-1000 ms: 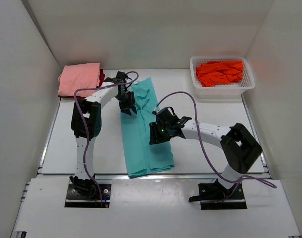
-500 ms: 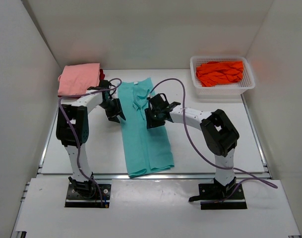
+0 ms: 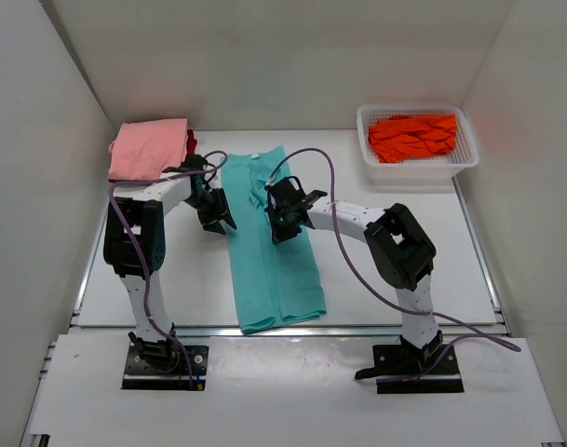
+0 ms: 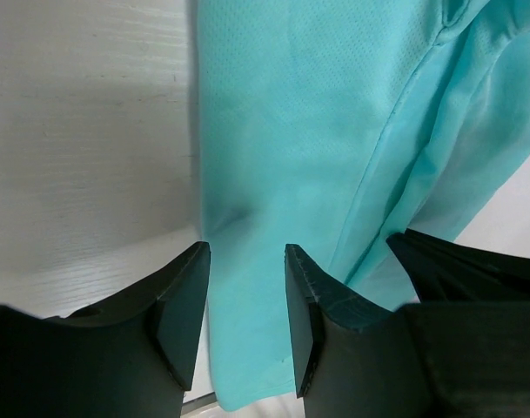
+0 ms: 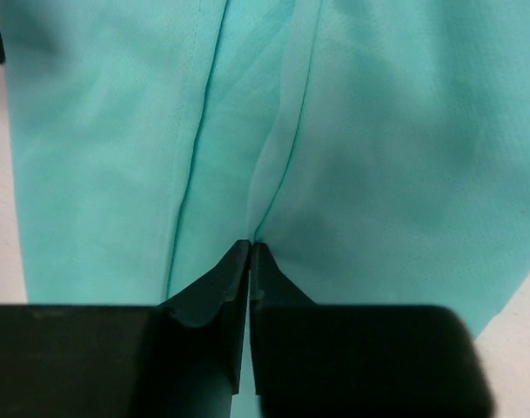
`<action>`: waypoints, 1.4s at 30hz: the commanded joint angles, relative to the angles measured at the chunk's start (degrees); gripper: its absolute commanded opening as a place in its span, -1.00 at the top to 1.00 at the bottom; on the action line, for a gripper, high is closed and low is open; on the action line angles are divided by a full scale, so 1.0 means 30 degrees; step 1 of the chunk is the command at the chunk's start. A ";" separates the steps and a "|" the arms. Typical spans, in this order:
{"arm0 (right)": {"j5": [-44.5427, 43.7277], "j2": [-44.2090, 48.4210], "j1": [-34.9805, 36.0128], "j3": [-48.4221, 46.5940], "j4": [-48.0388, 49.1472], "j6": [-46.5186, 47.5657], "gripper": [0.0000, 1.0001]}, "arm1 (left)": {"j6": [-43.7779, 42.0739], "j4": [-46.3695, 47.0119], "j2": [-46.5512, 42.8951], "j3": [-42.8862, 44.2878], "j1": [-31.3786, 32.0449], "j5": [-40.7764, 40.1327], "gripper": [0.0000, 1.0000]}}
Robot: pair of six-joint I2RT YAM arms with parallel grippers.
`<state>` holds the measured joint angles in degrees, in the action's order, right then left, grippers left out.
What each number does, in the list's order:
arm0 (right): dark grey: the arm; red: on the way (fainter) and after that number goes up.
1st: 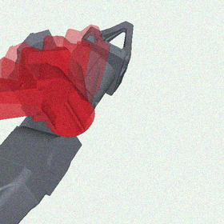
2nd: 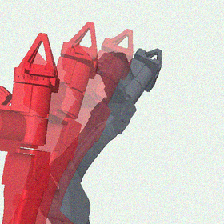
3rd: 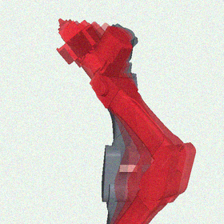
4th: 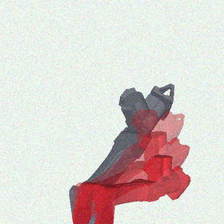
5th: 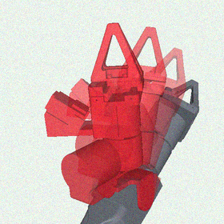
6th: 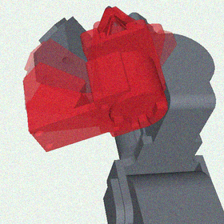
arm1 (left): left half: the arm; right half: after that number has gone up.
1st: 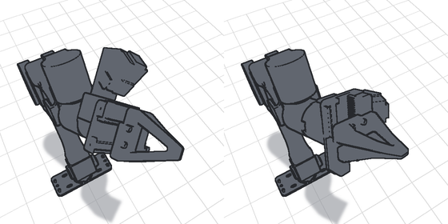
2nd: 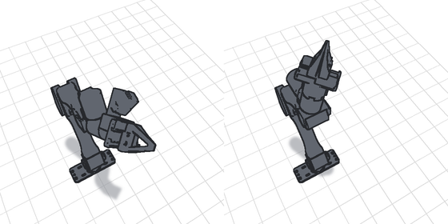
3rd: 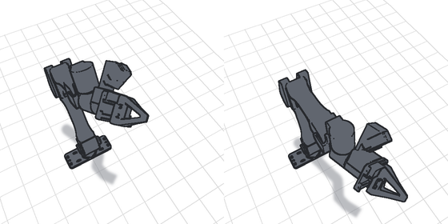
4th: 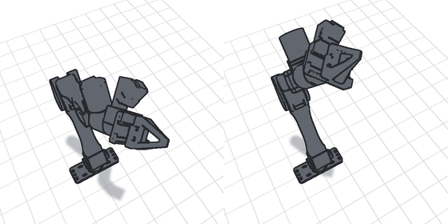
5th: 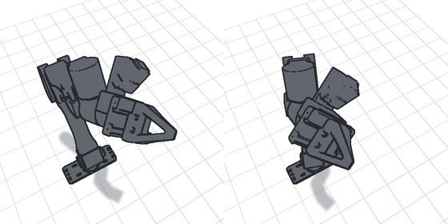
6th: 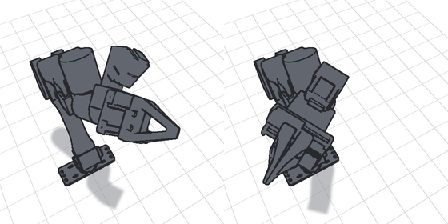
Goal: Fold and stack the t-shirts
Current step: Rotate the tshirt 90 degrees
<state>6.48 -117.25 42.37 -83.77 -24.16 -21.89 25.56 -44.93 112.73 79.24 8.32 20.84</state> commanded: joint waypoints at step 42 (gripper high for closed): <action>0.0567 0.2782 0.0761 0.1168 -0.0733 -0.0116 0.55 | -0.0667 -0.1044 -0.1686 -0.0516 0.0390 0.0144 -0.14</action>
<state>9.85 -115.96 45.50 -83.22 -25.74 -21.50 25.39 -44.40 111.98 76.25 8.27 21.76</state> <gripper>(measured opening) 0.222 0.570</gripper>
